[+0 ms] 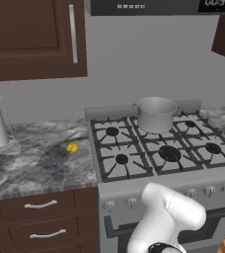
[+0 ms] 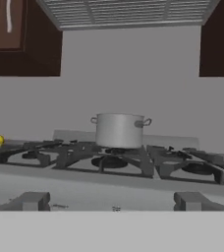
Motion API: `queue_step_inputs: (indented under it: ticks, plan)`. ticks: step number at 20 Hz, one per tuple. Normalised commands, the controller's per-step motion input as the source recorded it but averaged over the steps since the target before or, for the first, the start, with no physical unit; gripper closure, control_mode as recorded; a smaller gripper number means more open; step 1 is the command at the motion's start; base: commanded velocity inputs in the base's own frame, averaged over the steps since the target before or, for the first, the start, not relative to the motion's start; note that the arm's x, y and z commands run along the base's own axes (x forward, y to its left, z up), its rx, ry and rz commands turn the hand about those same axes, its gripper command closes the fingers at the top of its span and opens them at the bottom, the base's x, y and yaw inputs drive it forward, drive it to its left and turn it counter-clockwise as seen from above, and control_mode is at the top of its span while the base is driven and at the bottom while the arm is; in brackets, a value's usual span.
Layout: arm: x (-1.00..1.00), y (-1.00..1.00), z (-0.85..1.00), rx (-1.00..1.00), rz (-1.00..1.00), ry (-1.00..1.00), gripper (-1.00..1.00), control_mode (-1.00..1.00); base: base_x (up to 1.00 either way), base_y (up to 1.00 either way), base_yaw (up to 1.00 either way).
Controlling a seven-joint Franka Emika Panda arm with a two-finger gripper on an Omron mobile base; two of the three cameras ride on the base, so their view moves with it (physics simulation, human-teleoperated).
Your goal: Turn on the burner for the pot on the stove. Wait thirty seconds for the pot to heat up. Then add the lemon to the pot.
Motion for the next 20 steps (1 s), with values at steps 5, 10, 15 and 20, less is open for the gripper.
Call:
queue_step_inputs:
  ticks: [5,10,15,20]
  plan:
    - [0.45,-0.01,0.0,0.0,0.0,0.0,-1.0,-1.0,0.0,0.0,0.0]
    - [0.48,-0.04,-0.02,0.0,0.0,0.0,-1.0,-1.0,0.0,0.0,0.0]
    - [0.41,-0.2,-0.11,0.0,0.04,-0.01,-1.0,-1.0,0.0,0.0,0.0]
    - [0.31,-0.37,-0.18,0.02,0.03,-0.01,-1.0,-1.0,0.0,0.0,0.0]
